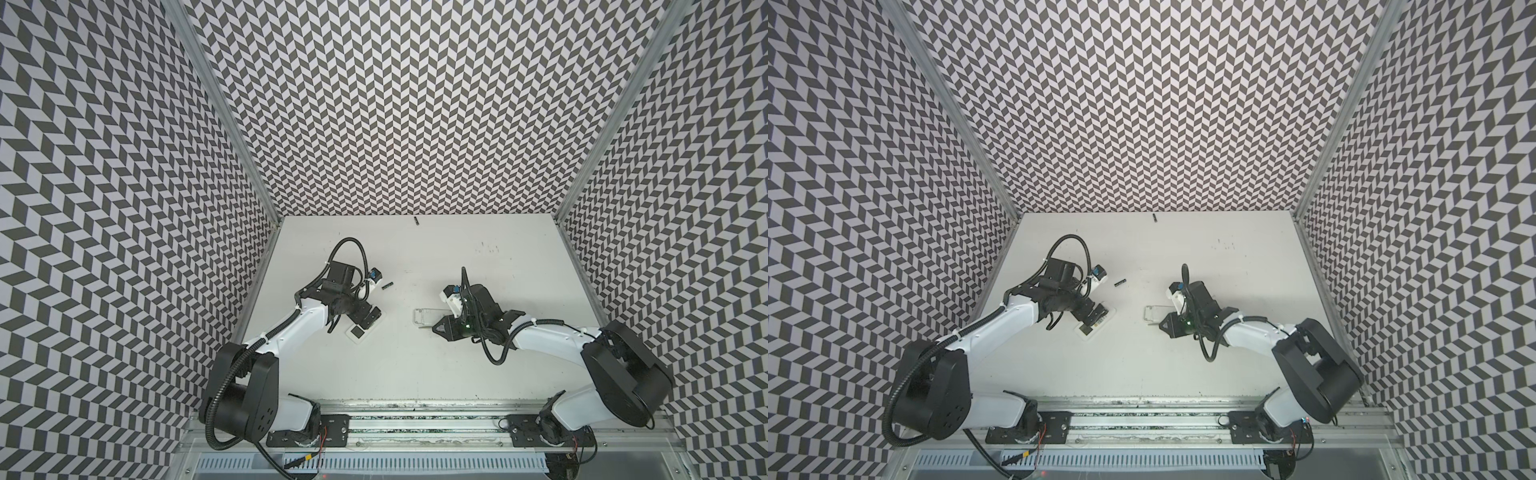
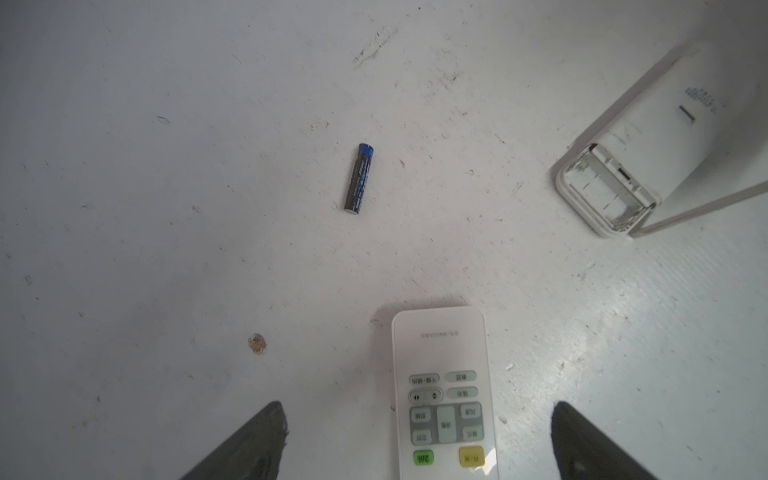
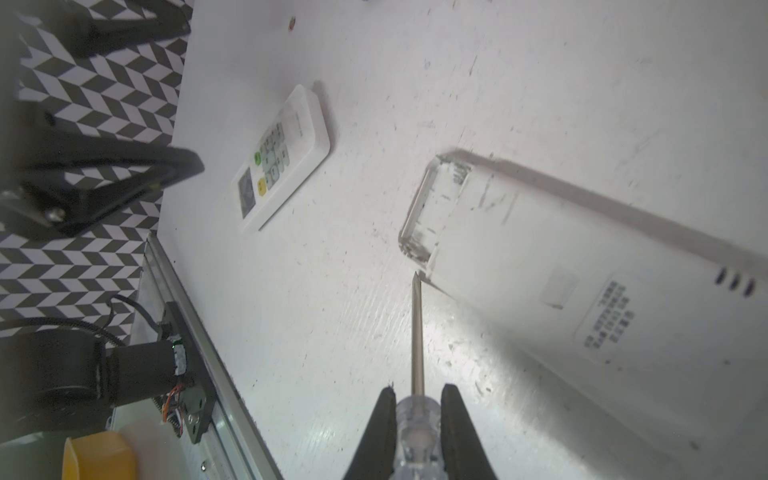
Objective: Unload the batteries from the remote control
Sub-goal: 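Move the left gripper over the button remote while the right approaches the empty remote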
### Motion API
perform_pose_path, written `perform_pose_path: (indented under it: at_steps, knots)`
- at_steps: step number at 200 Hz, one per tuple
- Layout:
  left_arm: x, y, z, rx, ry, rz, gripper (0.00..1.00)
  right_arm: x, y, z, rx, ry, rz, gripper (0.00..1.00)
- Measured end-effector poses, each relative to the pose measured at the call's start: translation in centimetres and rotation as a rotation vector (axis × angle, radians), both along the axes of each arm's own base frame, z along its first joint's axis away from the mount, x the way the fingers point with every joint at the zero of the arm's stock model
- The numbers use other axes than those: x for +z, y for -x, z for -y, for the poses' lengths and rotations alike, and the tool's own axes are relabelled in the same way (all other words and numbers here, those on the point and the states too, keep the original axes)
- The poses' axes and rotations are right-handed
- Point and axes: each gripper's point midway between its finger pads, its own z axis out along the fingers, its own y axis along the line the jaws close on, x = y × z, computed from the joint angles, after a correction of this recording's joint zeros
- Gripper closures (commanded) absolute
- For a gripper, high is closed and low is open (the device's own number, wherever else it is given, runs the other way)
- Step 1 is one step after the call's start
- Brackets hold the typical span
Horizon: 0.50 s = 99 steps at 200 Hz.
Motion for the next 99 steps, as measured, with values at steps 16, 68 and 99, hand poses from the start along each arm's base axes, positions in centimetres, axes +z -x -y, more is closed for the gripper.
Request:
perform_pose_path:
  at_steps: [16,68,99]
  knots:
    - [-0.4,0.8,-0.3,-0.009,-0.009,-0.003,0.0,0.0,-1.3,0.4,-0.041,0.0,0.006,1.0]
    - [-3.1,4.6,-0.7,-0.066,-0.015,-0.084,0.0,0.3,-5.2,4.2,-0.182,-0.001,0.023,1.0]
    - [-4.3,5.5,-1.0,-0.08,-0.03,-0.103,0.01,0.9,-5.9,4.9,-0.194,-0.039,0.027,1.0]
